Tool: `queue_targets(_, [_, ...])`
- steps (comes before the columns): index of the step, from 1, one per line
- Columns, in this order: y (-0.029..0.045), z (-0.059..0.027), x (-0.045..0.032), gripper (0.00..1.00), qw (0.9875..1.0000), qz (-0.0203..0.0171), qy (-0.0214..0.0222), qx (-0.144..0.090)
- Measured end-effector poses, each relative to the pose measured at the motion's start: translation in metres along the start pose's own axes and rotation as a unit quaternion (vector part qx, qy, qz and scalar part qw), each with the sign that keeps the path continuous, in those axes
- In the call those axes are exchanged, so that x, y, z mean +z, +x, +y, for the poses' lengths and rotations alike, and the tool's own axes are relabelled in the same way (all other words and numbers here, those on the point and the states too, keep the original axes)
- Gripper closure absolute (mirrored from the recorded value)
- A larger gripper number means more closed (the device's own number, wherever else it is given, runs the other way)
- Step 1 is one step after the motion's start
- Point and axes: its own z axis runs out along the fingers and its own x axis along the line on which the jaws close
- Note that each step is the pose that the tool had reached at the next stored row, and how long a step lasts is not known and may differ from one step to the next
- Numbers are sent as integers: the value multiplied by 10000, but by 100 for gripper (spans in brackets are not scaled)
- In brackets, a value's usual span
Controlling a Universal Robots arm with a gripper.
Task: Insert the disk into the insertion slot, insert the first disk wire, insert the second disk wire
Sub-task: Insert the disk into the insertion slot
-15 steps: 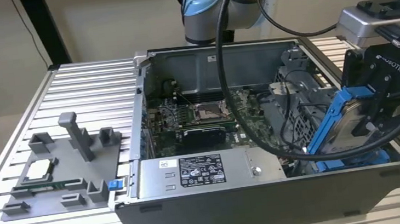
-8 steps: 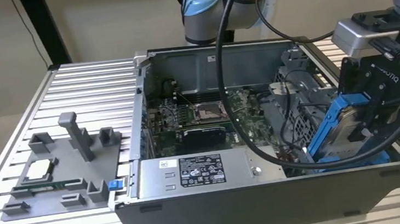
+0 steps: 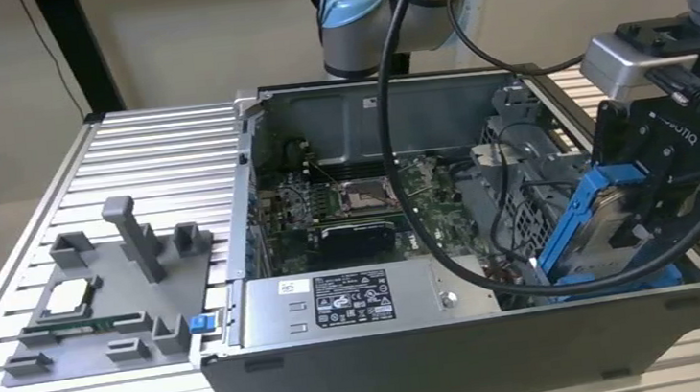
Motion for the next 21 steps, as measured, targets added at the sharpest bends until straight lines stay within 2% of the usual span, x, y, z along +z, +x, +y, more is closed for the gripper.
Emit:
queue_targets(1, [0,0,0,0,10000,0,0,0])
queue_targets(4, [0,1,-4,0,10000,0,1,1])
queue_targets(6, [0,1,-34,0,10000,-1,1,0])
queue_targets(12, [-2,12,-300,0,10000,0,0,0])
queue_targets(13, [-11,13,-322,0,10000,3,0,0])
queue_targets(15, [-75,14,-329,0,10000,16,3,0])
queue_targets(18, [-207,19,-329,0,10000,20,15,1])
queue_targets(21, [-231,64,-311,0,10000,20,22,1])
